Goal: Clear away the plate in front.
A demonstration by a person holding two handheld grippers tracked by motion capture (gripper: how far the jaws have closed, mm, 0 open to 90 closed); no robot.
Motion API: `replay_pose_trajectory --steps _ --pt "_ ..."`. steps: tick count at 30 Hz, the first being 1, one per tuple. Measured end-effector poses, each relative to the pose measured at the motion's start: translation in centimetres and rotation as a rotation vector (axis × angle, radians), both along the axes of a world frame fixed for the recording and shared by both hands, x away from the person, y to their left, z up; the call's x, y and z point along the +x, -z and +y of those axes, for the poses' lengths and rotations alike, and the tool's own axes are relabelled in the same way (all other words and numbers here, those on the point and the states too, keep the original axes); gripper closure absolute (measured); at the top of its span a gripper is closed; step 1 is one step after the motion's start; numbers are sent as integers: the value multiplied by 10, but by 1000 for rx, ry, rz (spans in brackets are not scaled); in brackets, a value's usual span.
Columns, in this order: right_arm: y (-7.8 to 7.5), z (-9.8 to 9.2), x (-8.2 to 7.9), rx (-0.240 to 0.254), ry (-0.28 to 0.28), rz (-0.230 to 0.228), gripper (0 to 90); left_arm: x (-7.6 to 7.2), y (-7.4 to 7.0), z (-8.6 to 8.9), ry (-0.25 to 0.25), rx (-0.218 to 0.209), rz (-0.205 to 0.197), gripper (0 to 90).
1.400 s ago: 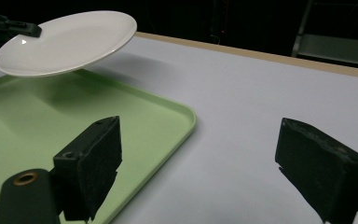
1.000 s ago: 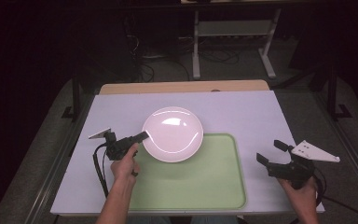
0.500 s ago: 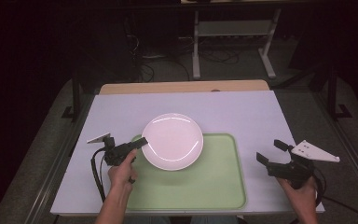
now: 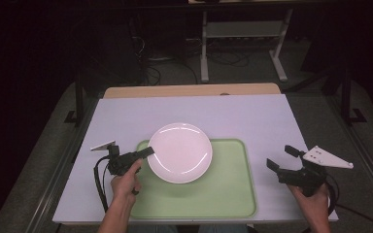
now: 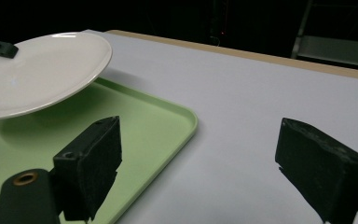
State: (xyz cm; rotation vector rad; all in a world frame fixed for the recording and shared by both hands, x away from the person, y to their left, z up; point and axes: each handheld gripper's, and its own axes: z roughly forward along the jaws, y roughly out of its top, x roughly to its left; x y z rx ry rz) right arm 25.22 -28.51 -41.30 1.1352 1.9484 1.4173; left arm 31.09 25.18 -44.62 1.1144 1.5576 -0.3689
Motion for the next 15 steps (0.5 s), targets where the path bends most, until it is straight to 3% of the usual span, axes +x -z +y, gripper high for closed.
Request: replay_pose_trajectory --steps 10,15 --pt "0 1 0 -4 1 0 135 -4 4 -3 47 38 25 869" --pt "0 2 1 -6 -1 -2 135 -7 10 -5 62 35 37 870"
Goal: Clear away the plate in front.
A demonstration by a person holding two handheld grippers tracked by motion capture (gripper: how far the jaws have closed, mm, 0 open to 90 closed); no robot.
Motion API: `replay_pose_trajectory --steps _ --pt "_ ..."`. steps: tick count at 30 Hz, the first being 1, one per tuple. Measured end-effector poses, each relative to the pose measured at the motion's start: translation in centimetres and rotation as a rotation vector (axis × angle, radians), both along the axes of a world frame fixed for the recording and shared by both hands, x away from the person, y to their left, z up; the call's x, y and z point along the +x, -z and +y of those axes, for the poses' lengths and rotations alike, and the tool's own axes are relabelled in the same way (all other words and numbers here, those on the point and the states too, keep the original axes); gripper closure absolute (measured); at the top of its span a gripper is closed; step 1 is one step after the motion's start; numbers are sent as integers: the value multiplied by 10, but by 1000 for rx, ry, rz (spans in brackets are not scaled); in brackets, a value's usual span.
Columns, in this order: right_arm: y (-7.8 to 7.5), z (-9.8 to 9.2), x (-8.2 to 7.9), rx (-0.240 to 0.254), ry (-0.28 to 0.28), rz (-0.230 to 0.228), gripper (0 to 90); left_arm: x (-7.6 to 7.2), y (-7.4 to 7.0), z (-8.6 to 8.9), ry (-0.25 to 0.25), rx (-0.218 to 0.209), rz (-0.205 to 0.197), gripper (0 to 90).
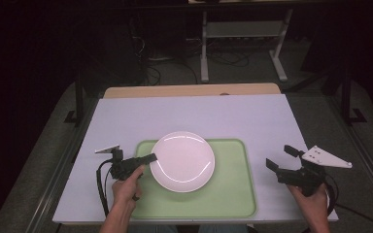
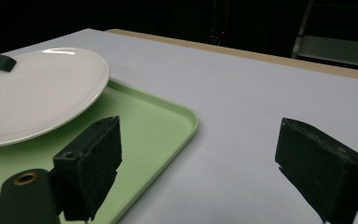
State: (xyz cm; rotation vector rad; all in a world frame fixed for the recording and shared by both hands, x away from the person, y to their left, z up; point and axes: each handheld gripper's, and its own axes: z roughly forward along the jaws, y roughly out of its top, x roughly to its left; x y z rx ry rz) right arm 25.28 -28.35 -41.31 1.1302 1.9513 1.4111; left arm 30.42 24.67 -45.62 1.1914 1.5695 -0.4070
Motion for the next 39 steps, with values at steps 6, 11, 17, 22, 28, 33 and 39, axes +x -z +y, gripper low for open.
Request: replay_pose_trajectory --steps 6,11,17,22,28,33,39 --pt "0 0 0 0 4 1 135 -3 5 -1 18 19 16 869" --pt "0 0 0 -4 6 5 135 -4 6 -3 32 42 25 869" --pt "0 -1 1 -4 11 5 135 -3 4 -4 47 86 28 874" --pt "0 0 0 -9 10 7 135 -4 4 -3 54 99 37 874" --pt "0 0 0 -11 7 6 135 -5 4 -4 68 108 45 874" --pt "0 0 0 -11 8 7 135 -5 4 -7 81 109 57 873" --pt "0 -1 -1 -10 9 7 135 -5 6 -4 86 117 75 865"
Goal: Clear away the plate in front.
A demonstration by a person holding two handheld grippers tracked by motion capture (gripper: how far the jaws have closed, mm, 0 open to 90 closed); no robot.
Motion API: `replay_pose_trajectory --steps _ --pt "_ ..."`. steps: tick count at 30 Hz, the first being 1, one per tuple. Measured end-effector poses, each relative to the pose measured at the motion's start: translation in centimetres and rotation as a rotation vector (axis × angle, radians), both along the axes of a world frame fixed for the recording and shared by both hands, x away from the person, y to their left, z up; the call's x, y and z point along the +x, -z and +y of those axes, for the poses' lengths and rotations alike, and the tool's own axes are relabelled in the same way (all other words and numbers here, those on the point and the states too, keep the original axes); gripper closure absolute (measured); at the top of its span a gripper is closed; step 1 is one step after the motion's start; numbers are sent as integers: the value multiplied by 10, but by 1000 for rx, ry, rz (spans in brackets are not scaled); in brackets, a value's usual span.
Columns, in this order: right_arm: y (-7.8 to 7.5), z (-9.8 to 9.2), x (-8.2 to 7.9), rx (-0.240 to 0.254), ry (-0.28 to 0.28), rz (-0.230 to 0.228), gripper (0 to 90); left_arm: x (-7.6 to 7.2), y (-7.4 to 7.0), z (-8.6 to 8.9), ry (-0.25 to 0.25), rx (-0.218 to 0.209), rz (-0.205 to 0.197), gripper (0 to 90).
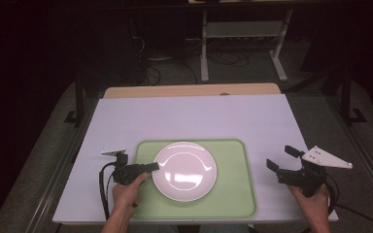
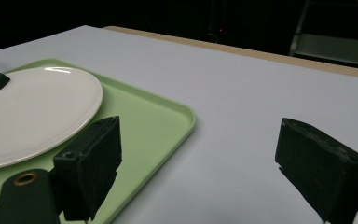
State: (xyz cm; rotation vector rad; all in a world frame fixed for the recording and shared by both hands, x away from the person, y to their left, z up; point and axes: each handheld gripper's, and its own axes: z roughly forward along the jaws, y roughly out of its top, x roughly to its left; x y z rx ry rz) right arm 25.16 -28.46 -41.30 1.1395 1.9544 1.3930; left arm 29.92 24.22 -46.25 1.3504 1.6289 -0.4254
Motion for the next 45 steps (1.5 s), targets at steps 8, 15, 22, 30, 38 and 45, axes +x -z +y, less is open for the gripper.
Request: replay_pose_trajectory --steps 8,15,22,30,38,45 --pt "1 2 1 -4 -6 2 135 2 -2 -1 38 61 11 838" --pt "1 2 1 -5 -6 2 135 3 -3 -6 75 80 7 831" --pt "1 2 1 -9 -6 2 135 3 -7 -2 81 118 -3 779" --pt "1 3 0 -15 -9 7 135 8 -28 8 72 156 -69 692" --pt "0 3 -2 -23 -10 9 134 5 -38 15 106 209 -173 564" --pt "0 3 -1 -32 -12 11 134 1 -48 17 174 279 -298 457"
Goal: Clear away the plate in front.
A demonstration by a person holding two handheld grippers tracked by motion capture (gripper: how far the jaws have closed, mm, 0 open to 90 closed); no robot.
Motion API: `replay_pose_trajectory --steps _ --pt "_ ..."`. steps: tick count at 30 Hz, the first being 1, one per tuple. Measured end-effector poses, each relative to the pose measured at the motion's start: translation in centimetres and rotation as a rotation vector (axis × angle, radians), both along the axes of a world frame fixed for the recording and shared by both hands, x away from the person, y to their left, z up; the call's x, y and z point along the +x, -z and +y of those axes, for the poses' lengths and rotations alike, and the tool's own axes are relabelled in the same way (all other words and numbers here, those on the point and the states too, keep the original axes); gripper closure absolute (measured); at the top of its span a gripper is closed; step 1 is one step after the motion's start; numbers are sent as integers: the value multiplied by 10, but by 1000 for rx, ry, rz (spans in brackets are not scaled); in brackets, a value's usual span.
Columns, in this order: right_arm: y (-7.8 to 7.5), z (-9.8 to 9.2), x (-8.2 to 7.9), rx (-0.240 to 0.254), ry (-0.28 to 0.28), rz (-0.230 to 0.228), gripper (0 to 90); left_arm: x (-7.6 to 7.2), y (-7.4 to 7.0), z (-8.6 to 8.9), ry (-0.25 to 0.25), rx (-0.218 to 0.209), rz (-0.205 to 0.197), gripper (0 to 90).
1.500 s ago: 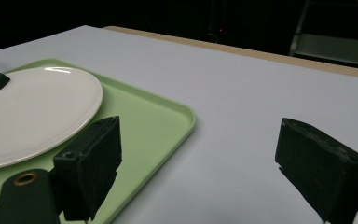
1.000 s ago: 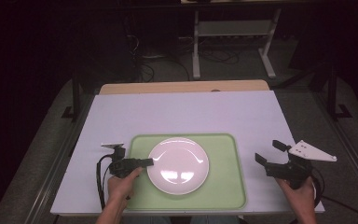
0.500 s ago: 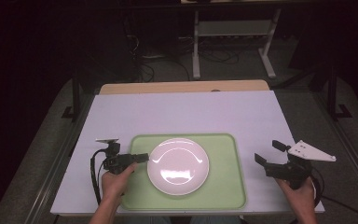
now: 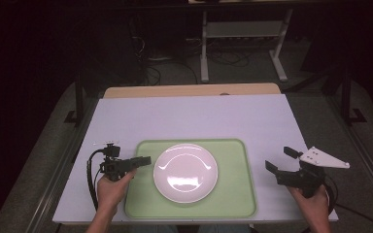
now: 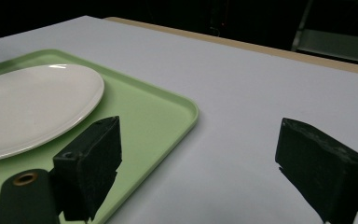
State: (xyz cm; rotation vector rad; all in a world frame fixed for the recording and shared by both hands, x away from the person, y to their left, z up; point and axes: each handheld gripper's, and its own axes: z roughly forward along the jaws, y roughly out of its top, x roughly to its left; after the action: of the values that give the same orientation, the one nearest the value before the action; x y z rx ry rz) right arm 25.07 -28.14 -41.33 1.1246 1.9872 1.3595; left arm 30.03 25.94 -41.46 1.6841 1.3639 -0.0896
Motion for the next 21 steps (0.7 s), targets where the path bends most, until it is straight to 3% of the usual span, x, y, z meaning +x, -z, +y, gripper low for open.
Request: replay_pose_trajectory --steps 11,21 --pt "1 2 1 -23 -6 4 134 -17 -9 6 126 157 -192 347" --pt "3 3 1 -39 -7 19 134 -30 -17 20 173 259 -323 315"
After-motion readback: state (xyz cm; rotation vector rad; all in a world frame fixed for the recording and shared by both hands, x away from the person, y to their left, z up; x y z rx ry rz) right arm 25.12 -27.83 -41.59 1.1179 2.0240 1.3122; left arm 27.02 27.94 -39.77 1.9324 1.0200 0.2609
